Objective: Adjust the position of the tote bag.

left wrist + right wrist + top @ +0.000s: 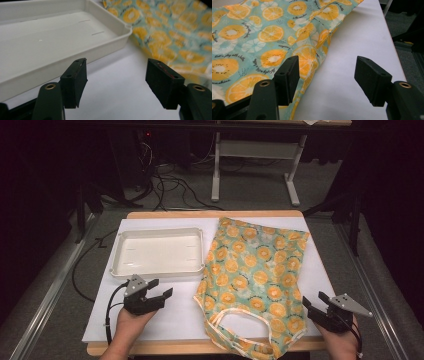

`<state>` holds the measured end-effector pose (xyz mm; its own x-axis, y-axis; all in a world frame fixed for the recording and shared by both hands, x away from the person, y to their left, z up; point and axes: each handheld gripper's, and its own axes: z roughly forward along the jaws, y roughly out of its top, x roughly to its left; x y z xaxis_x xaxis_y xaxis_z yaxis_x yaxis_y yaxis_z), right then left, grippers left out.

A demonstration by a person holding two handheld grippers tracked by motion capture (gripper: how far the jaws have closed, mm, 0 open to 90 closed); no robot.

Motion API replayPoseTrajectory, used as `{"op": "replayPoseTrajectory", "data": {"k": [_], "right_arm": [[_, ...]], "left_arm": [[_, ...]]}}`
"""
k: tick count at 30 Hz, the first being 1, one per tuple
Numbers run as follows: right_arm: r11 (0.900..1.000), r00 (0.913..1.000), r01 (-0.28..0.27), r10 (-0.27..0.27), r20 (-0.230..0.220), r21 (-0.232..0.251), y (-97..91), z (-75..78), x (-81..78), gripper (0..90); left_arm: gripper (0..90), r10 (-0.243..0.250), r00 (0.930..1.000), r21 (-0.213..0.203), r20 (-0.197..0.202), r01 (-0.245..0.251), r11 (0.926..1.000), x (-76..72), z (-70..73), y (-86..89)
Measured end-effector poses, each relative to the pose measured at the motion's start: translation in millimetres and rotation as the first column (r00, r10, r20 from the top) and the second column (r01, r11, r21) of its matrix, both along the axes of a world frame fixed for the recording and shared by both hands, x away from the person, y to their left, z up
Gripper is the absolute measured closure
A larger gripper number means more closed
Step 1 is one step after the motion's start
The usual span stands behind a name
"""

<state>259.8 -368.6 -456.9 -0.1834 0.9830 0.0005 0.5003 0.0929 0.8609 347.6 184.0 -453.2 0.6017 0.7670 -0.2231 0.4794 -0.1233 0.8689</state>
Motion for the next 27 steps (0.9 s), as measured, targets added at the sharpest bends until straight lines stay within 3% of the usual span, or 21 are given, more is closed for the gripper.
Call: {"op": "replayPoseTrajectory", "data": {"k": [4, 7, 19, 22, 25, 27], "right_arm": [[1.0, 1.0, 0.008, -0.008, -0.005, -0.001, 0.3, -0.5, -0.3, 37.3], [0.9999, 0.9998, 0.016, -0.016, -0.007, -0.001, -0.5, -0.5, -1.2, 36.6], [0.9996, 0.9996, 0.027, -0.027, -0.006, 0.006, -2.3, 0.9, -3.2, 36.1], [0.9996, 0.9996, 0.027, -0.027, -0.006, 0.004, -1.5, 1.1, -3.1, 36.1], [0.9998, 0.9998, 0.02, -0.02, -0.005, -0.001, -0.3, 1.4, -2.9, 36.1], [0.9998, 0.9998, 0.021, -0.021, -0.007, 0.001, 0.4, 1.4, -3.1, 36.1]], "left_arm": [[35.1, -0.022, 0.9995, -0.009, -0.023, 0.022, 0.9997, 0.6, -1.5, -0.6], [35.8, -0.024, 0.9996, -0.012, -0.016, 0.024, 0.9996, -0.2, -0.9, -2.4], [36.2, -0.094, 0.9954, 0.067, 0.018, 0.093, 0.9934, -7.9, -0.8, -23.2], [36.1, -0.146, 0.988, 0.095, 0.05, 0.141, 0.9855, -15.5, 1.2, -36.5], [35.9, -0.205, 0.9767, 0.092, 0.063, 0.199, 0.9757, -26.5, 4.8, -53.8], [36.2, -0.257, 0.9633, 0.105, 0.078, 0.249, 0.9629, -36.2, 7.5, -69.6]]}}
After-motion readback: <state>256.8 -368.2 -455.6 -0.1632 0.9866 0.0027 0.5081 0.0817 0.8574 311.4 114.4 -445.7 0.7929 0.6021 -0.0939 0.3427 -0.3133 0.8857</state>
